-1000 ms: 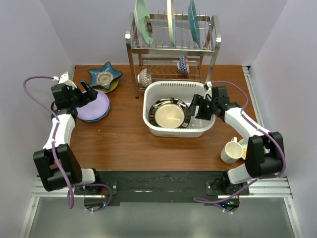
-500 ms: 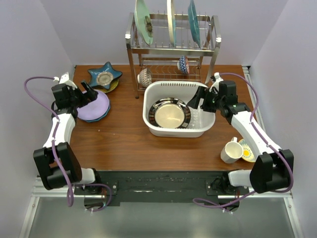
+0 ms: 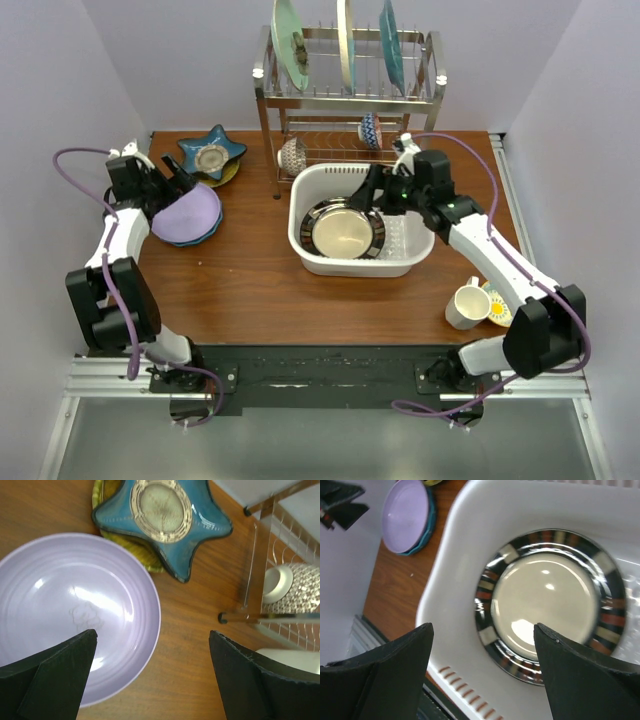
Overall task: Place the plates into the plastic bin on the countertop
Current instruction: Place the plate in the plastic bin, then pick up the plate at the center of the board.
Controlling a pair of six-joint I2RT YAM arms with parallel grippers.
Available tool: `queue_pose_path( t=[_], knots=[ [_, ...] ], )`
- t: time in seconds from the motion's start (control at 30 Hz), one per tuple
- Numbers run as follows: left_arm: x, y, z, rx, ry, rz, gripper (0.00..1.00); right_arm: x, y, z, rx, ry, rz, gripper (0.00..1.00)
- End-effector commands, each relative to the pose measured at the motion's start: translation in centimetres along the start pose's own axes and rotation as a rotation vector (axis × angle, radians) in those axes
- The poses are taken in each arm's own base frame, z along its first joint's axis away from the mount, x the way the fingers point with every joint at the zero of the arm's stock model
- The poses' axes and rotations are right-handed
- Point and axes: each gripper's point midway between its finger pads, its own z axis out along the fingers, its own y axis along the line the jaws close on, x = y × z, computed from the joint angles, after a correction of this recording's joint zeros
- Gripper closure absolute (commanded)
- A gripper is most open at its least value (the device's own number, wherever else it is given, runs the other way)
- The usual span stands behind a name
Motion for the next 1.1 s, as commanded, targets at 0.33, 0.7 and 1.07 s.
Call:
queue_pose_path(
  t=[0.33,0.7,1.07],
  knots=[
    [-4.7,-0.1,3.5,-0.039,-0.024,-0.109,0.04,1.2,13.2,5.6,-0.295,0.059,-0.041,0.16],
    [-4.8,0.6,7.0,-0.040,0.016,-0.154,0.07,4.2,18.7,8.5,-0.385,0.130,-0.047,0.16],
    [-4.3,1.2,10.6,-0.024,0.068,-0.199,0.14,6.4,19.9,9.5,-0.403,0.178,-0.042,0.17]
  ],
)
